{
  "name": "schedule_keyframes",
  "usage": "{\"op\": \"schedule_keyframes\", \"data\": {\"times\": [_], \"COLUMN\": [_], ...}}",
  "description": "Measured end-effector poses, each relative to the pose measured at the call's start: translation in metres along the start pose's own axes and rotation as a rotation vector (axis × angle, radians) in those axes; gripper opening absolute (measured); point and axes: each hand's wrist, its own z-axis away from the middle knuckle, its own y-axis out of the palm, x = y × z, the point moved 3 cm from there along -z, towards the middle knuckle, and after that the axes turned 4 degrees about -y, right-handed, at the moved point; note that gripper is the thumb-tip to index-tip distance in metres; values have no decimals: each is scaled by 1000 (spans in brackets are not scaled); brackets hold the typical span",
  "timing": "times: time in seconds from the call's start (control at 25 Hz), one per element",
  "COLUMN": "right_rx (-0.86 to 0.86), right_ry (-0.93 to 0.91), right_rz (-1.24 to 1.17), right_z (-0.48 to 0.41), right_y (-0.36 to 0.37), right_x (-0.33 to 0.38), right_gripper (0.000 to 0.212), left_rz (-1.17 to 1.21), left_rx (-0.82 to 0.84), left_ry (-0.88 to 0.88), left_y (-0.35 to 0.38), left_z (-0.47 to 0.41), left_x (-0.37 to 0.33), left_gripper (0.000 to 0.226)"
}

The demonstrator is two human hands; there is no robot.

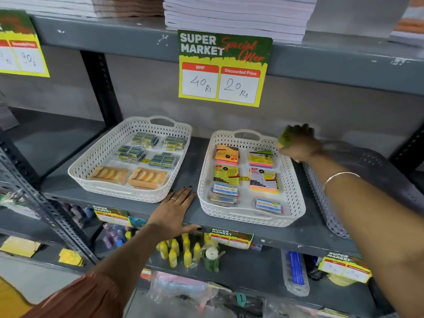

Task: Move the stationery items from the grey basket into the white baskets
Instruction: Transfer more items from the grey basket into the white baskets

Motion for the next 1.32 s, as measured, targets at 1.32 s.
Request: {"op": "schedule_keyframes", "data": {"times": [1.32], "right_rx": [364], "right_ry": [-319], "right_rz": [-164], "right_z": [20], "right_y": [71], "right_x": [159], "right_gripper": [76], "left_rz": [-8], "left_rx": [-3], "left_ry": [-2], "left_y": [1], "left_z": [1], "left_x": [3], "left_gripper": [117]}}
